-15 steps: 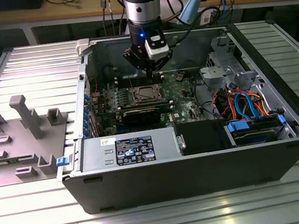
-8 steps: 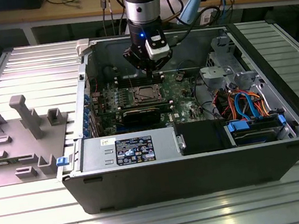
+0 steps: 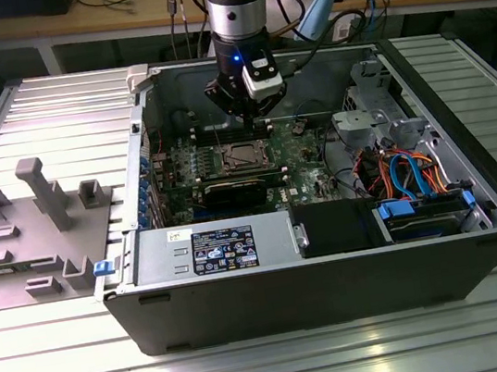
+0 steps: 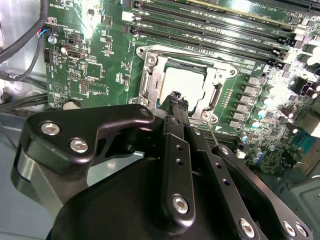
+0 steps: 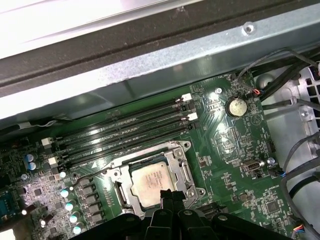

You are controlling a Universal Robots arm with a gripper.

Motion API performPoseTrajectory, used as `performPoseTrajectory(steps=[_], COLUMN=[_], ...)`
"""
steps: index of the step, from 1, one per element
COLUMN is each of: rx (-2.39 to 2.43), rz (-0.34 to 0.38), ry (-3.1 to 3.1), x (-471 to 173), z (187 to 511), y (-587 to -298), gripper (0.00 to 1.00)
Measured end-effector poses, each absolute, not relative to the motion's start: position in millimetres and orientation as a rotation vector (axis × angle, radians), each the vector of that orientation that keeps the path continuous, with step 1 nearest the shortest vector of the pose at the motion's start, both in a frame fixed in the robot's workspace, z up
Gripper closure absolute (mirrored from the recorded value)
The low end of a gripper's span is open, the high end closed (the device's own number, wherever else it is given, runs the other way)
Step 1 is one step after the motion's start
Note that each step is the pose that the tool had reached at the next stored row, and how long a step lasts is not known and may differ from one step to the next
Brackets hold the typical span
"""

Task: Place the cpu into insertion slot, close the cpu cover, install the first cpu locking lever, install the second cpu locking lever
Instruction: 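Install the first cpu locking lever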

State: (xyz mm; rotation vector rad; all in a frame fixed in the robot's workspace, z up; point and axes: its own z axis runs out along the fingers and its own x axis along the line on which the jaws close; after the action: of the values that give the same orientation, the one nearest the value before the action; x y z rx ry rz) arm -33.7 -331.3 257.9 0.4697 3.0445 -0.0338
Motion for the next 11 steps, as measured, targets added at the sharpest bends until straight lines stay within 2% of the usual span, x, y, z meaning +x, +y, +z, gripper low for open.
performPoseTrajectory(steps=[11], rx=[0.440], rz=[-0.033], ry=[3.049], x=[-33.7], z=[257.9], y=[-331.3], gripper=[0.89])
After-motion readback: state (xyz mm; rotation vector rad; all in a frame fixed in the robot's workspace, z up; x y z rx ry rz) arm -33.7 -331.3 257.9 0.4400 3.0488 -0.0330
